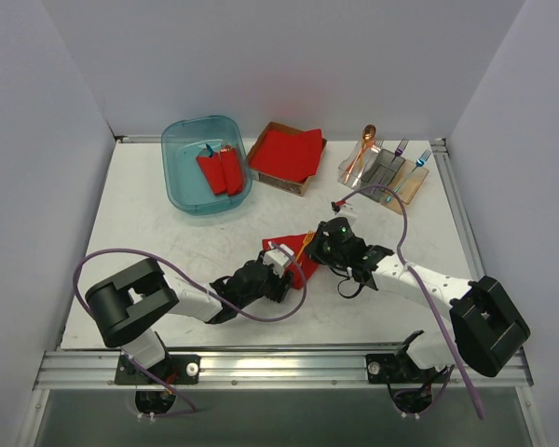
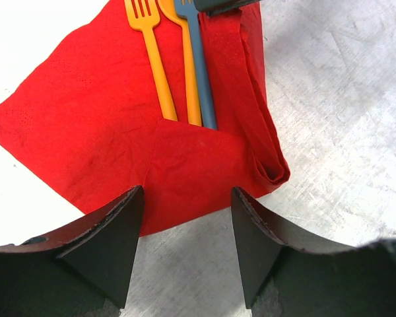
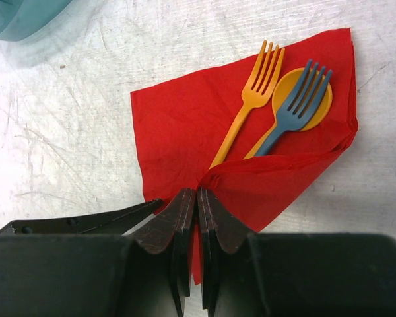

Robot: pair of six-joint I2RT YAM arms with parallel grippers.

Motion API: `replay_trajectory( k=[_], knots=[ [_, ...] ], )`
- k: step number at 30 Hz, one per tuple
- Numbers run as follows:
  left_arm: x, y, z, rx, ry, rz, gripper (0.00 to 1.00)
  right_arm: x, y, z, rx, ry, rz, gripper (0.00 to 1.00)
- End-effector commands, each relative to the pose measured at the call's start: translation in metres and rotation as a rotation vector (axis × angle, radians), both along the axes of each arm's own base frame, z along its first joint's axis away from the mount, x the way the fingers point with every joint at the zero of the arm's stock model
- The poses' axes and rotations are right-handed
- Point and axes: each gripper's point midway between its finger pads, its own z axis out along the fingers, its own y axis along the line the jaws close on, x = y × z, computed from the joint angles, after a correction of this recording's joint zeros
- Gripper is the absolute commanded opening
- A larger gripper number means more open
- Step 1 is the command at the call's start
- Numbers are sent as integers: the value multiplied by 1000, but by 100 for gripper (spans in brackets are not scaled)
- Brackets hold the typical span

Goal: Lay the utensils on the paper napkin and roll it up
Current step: Roll the napkin at the center of the board.

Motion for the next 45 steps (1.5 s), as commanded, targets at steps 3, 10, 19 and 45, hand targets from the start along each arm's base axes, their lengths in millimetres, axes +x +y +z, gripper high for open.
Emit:
replay_trajectory(
  k=[3, 10, 19, 45],
  knots=[
    [10, -7, 14, -26, -33, 6, 64, 8, 4, 9, 13, -34, 7, 8],
    [9, -8, 10, -14, -29, -7, 64, 11, 7, 12, 15, -44, 22, 8],
    [9, -7, 3, 6, -29, -16, 64, 18, 17, 9, 18, -44, 47, 8],
    [6, -8, 6, 8, -60, -56, 63, 38, 48, -6, 14, -19, 129, 8]
  ],
)
